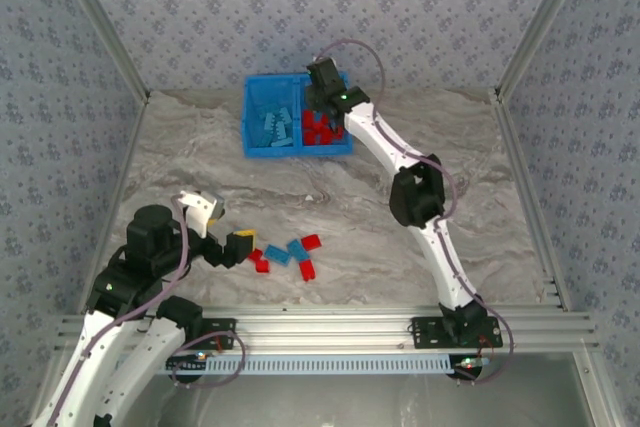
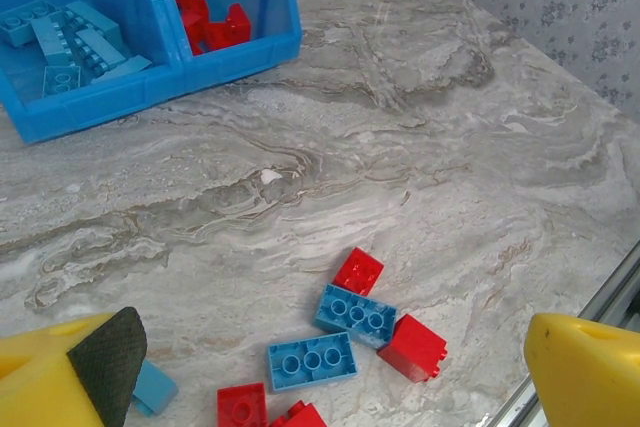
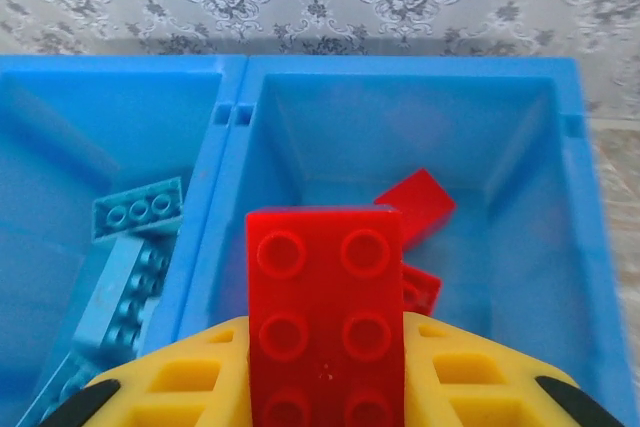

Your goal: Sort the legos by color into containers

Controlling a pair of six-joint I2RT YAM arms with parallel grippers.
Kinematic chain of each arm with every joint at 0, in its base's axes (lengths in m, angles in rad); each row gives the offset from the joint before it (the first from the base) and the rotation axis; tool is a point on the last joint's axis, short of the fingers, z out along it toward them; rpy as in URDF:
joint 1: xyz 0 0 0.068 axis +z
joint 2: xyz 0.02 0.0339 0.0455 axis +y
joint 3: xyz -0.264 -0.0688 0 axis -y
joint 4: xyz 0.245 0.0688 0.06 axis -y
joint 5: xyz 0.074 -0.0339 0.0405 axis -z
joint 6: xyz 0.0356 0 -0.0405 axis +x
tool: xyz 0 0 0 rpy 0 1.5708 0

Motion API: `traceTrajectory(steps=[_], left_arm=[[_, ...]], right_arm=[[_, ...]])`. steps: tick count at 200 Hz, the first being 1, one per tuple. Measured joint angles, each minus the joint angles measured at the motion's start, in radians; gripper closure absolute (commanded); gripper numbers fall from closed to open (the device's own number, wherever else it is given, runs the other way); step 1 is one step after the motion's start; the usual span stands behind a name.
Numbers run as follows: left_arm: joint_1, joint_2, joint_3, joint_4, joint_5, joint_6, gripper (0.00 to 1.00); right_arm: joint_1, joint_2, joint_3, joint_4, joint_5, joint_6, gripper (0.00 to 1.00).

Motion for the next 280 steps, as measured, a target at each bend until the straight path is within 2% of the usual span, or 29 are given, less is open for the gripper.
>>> traceTrajectory(steps=[21,49,60,79,109,128,141,158,181,208,226,259,280], left_arm=[[0.000,0.000,0.000,0.000,-0.006,0.000,0.01],[0.000,0.000,0.000,0.000,-0.020,0.000,0.01],[0.000,0.001,0.000,0.000,-0.024,0.000,0.01],[0.000,0.002,0.000,0.000,-0.033,-0.004,0.01],[0.000,0.002,0.000,0.002,-0.076,-0.023,0.01],[0.000,0.002,0.000,0.002,-0.142,-0.049,0.03],[0.000,0.004,0.000,0.002,-0.211,-0.080,0.07],[0.000,0.020,0.003,-0.014,-0.335,-0.137,0.09],[0.000,0.091,0.039,-0.082,-0.496,-0.221,0.09],[0.000,0.209,0.111,-0.168,-0.612,-0.350,0.09],[0.000,0.258,0.124,-0.208,-0.637,-0.450,0.09],[0.000,0.315,0.084,-0.212,-0.589,-0.600,0.09],[0.000,0.355,0.016,-0.182,-0.543,-0.658,0.09]], right_arm=[[-0.021,0.114,0.117,-0.022,-0.056,0.038,0.70],[-0.040,0.151,0.119,-0.025,-0.113,0.071,0.57],[-0.041,0.152,0.121,-0.026,-0.124,0.071,0.50],[-0.034,0.152,0.142,-0.024,-0.142,0.077,0.45],[-0.022,0.114,0.147,-0.060,-0.152,0.078,0.43],[-0.019,0.044,0.131,-0.107,-0.152,0.077,0.42],[-0.018,-0.063,0.055,-0.129,-0.152,0.073,0.39],[-0.016,-0.256,-0.109,-0.137,-0.154,0.059,0.30],[0.002,-0.596,-0.430,-0.091,-0.165,0.017,0.19],[0.054,-0.974,-0.771,-0.018,-0.182,-0.010,0.10],[0.088,-1.179,-0.961,0.015,-0.182,0.001,0.00],[0.118,-1.505,-1.355,0.093,-0.175,0.034,0.00],[0.109,-1.618,-1.527,0.080,-0.170,0.057,0.00]])
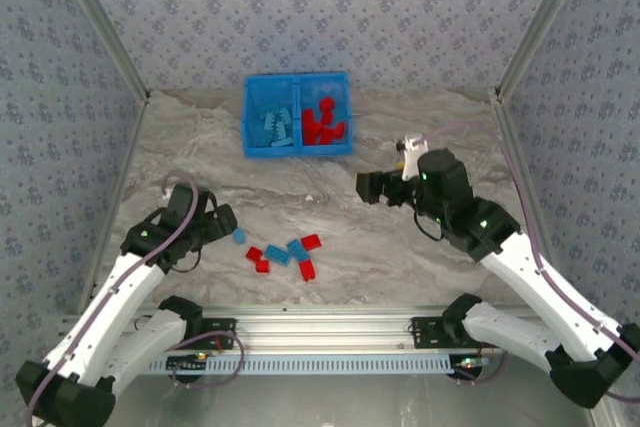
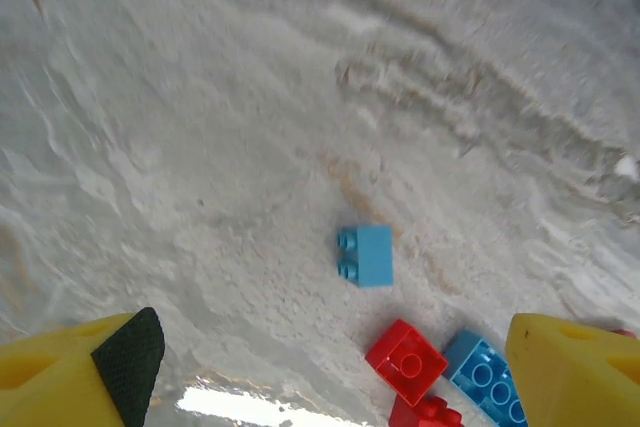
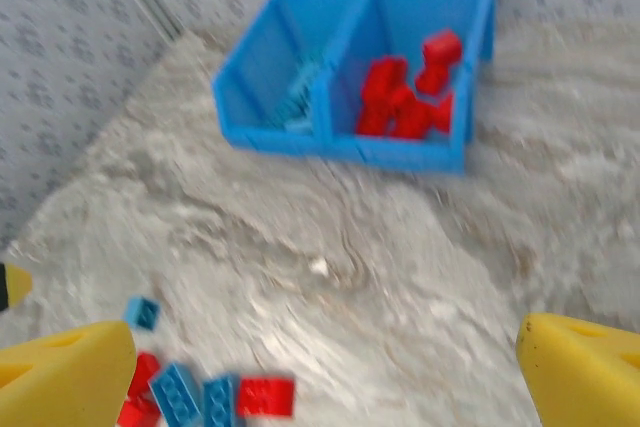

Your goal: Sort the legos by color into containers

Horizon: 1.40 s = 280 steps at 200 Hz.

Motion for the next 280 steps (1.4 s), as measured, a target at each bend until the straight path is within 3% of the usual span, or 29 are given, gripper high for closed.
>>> traceTrajectory(steps=[57,116,182,216,231,280], left_arm=[[0.000,0.214,-0.093,0.152,0.068,-0.061,0.11],[0.000,0.398,-0.094,0.301,0.093,-0.074,0.23],[0.000,0.500,-0.113,0.368,0.106,-0.079,0.54],[0.000,0.516,-0.116,0.365,0.106,-0.078,0.84],[0.000,0.507,-0.111,0.355,0.105,-0.073,0.93],[-0.003,0.409,0.080,0.264,0.105,-0.033,0.95]], right_arm=[[-0.010,-0.126,-0.182,-0.029,-0.045,0.081,0.00],[-0.010,-0.151,-0.199,-0.045,-0.044,0.127,0.00],[-0.010,-0.151,-0.200,-0.060,-0.044,0.138,0.00],[-0.010,-0.151,-0.201,-0.064,-0.041,0.141,0.00],[-0.010,-0.151,-0.201,-0.065,-0.040,0.143,0.00],[-0.010,-0.151,-0.201,-0.070,-0.034,0.150,0.00]])
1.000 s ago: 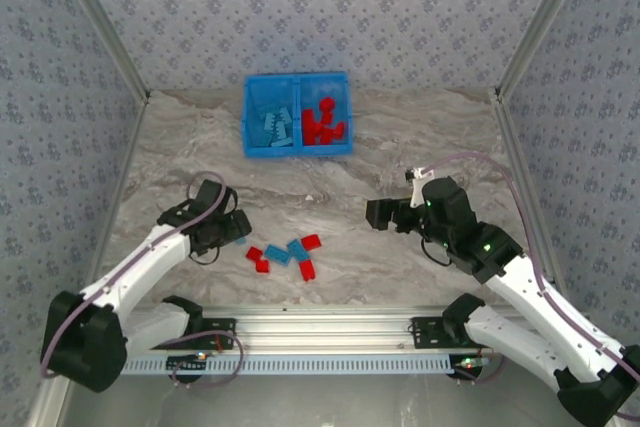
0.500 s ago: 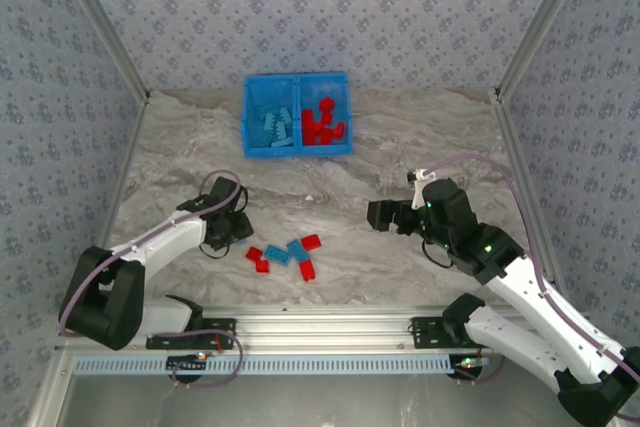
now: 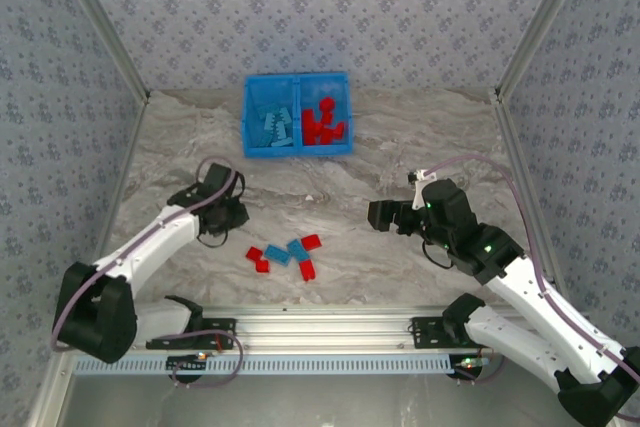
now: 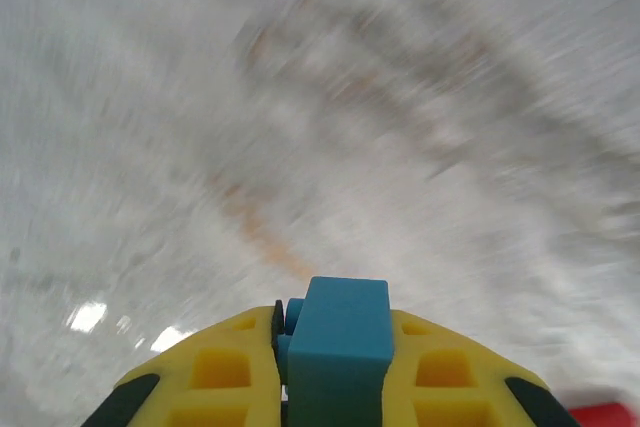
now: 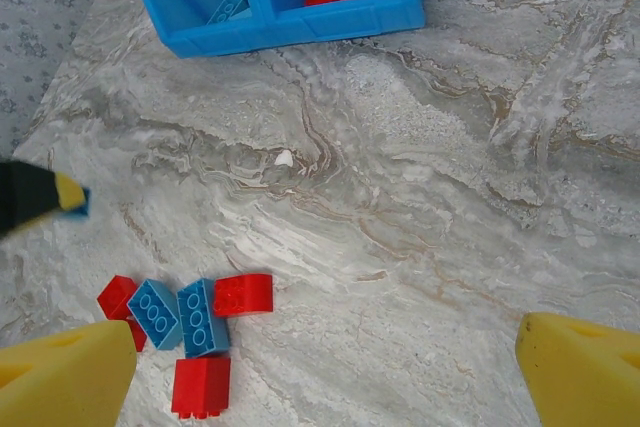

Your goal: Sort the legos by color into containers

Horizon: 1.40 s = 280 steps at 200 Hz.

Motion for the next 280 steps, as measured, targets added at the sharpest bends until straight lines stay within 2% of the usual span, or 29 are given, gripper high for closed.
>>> traceTrajectory(steps=[25,47,113,138,151,175,199,254,280], left_arm=[[-0.007,0.021,0.205,-0.003,-0.024,0.069,0.97],[-0.009,0.128,0.401,0.006,-0.079,0.139,0.98],[-0.009,0.752,1.026,-0.005,-0.325,0.352,0.96],[-0.009,0.954,1.218,-0.037,-0.440,0.431,0.89],[-0.009,1.035,1.295,-0.057,-0.492,0.470,0.80],[-0.007,1.117,1.360,-0.077,-0.540,0.521,0.62],[-0.006,1.146,1.389,-0.091,-0.552,0.553,0.51],[-0.015,1.114,1.419,-0.139,-0.534,0.528,0.48],[-0.055,0.927,1.253,-0.146,-0.504,0.462,0.47]], right_arm=[[0.000,0.000,0.000,0.000,0.000,0.005,0.00],[0.000,0.000,0.000,0.001,0.001,0.007,0.00],[0.000,0.000,0.000,-0.003,0.009,0.006,0.00],[-0.003,0.000,0.000,-0.010,0.010,0.006,0.00],[-0.005,0.000,0.000,-0.014,0.012,0.005,0.00],[-0.010,0.000,0.000,-0.022,0.015,0.002,0.00],[-0.011,0.000,0.000,-0.039,0.015,0.002,0.00],[-0.012,-0.012,0.000,-0.070,0.014,0.003,0.00],[-0.013,-0.023,0.000,-0.072,0.014,0.006,0.00]])
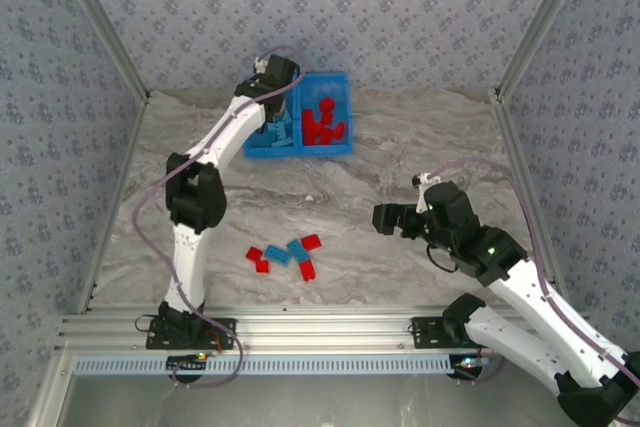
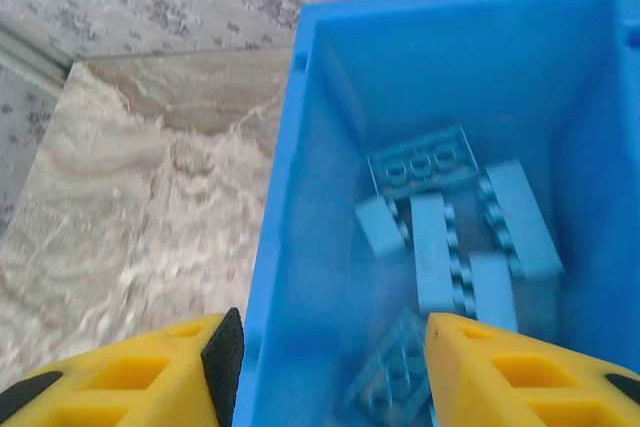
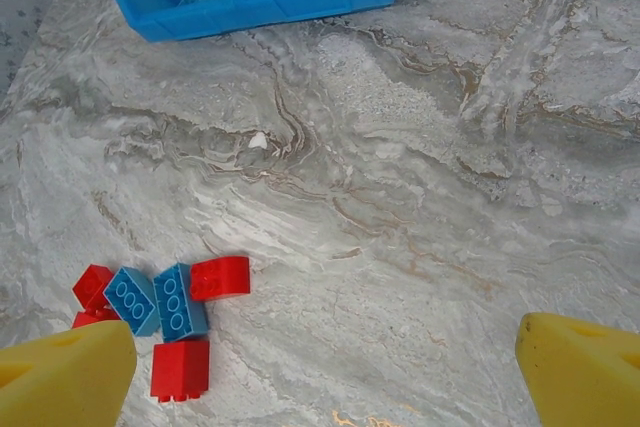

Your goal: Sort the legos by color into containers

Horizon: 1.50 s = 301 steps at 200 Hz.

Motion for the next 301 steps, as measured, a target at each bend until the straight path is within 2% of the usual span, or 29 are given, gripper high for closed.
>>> traceTrajectory(steps=[36,52,83,96,113,130,149,171,191,222,246,274,301], left_arm=[[-0.143,-0.470,-0.424,0.061,0.061,-0.077,0.47],[-0.226,-0.672,-0.593,0.081,0.129,-0.087,0.47],[-0.311,-0.932,-0.889,0.076,0.255,-0.141,0.45],[-0.346,-1.011,-1.014,0.056,0.277,-0.227,0.48],[-0.402,-1.102,-1.173,0.033,0.289,-0.442,0.58],[-0.462,-1.172,-1.305,0.025,0.296,-0.669,0.58],[-0.540,-1.185,-1.365,0.031,0.288,-0.906,0.55],[-0.611,-1.149,-1.362,0.073,0.286,-1.130,0.43],[-0.620,-1.087,-1.361,0.123,0.313,-1.329,0.33],[-0.620,-1.014,-1.367,0.171,0.333,-1.583,0.28],[-0.620,-1.008,-1.367,0.153,0.295,-1.688,0.20],[-0.601,-1.006,-1.371,0.142,0.285,-1.744,0.21],[-0.561,-0.957,-1.389,0.166,0.320,-1.767,0.25]], right_arm=[[0.000,-0.013,0.000,-0.002,0.000,0.002,0.00],[0.000,-0.015,-0.001,0.000,0.000,0.005,0.00],[0.000,-0.005,-0.017,0.026,-0.009,0.013,0.00],[0.000,0.013,-0.022,0.040,-0.014,0.019,0.00],[0.000,0.037,-0.027,0.062,-0.020,0.026,0.00],[0.000,0.052,-0.034,0.083,-0.028,0.032,0.00],[0.000,0.063,-0.035,0.095,-0.040,0.040,0.00],[0.000,0.064,-0.035,0.095,-0.049,0.047,0.00],[0.000,0.060,-0.035,0.087,-0.050,0.054,0.00],[0.000,0.029,-0.035,0.073,-0.048,0.076,0.00],[0.000,0.021,-0.035,0.071,-0.048,0.090,0.00],[0.000,0.021,-0.035,0.071,-0.041,0.098,0.00],[0.000,0.030,-0.035,0.072,-0.036,0.102,0.00]])
